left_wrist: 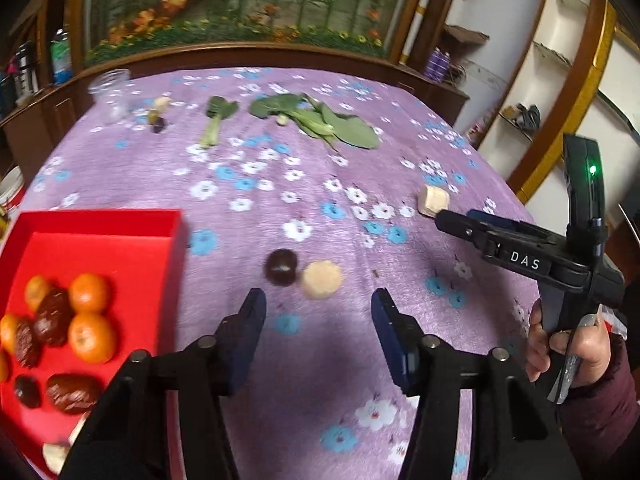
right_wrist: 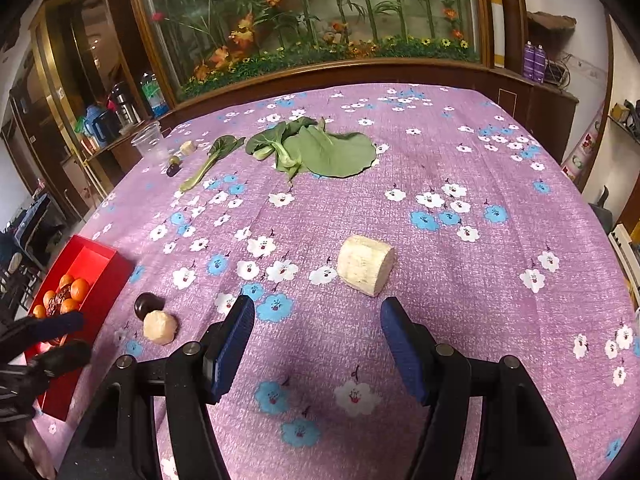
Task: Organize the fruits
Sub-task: 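Move both tools back toward the remaining yam pieces, then grasp the cut yam chunk with the right tool while the left tool grasps the round yam piece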
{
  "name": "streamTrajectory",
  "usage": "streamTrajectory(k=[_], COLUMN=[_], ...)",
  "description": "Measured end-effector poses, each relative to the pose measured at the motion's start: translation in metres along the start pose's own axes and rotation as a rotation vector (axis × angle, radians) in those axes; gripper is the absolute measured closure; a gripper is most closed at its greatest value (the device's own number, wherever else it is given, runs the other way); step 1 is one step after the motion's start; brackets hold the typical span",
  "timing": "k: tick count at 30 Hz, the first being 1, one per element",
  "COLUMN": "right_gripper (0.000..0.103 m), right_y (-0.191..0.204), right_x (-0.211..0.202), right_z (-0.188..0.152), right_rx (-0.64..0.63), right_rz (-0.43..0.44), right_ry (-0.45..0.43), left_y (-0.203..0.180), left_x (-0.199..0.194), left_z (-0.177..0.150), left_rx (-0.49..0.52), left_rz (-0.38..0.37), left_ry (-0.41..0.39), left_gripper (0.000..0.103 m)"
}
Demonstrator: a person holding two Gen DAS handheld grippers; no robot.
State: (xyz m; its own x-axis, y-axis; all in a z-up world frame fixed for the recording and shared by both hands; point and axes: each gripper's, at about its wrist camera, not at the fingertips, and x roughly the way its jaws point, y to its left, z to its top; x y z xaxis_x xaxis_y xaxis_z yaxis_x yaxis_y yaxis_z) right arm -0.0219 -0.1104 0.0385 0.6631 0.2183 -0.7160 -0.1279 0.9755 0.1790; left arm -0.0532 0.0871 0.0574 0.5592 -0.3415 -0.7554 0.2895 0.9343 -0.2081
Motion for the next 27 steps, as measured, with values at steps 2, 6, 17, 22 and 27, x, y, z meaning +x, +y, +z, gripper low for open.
streamTrajectory(k=[2,6,17,22,27], right_gripper=[0.033,0.033,0.033,0.033,0.034], right_y=[-0.003,-0.007,-0.019,-0.015,-0.014], right_x=[0.002,0.004,0.018,0.027,0.036], right_z=[0.001,0.004,0.01,0.015,0.018], right_rx=[0.005,0.015,0.031,0.013,0.012], right_rz=[0.004,0.01,-0.013,-0.028,-0.056], right_ry=[-0.002,-0.002,0.011,0.015,0.024], left_y=[-0.005,-0.01,-0.013,-0.016,-0.021], left_x=[0.014,0.04,0.056,0.068,0.07], left_z=[0.004,0.01,0.01,0.013,0.013], left_rx=[0.011,0.025,0.04,0.045,0.066], left_rz=[-0.008,-0.003,-0.045,-0.039,-0.009], left_ry=[0.018,0.064,0.074,0.091,0.084], left_gripper=[0.05,0.05,0.054,0.054,0.066])
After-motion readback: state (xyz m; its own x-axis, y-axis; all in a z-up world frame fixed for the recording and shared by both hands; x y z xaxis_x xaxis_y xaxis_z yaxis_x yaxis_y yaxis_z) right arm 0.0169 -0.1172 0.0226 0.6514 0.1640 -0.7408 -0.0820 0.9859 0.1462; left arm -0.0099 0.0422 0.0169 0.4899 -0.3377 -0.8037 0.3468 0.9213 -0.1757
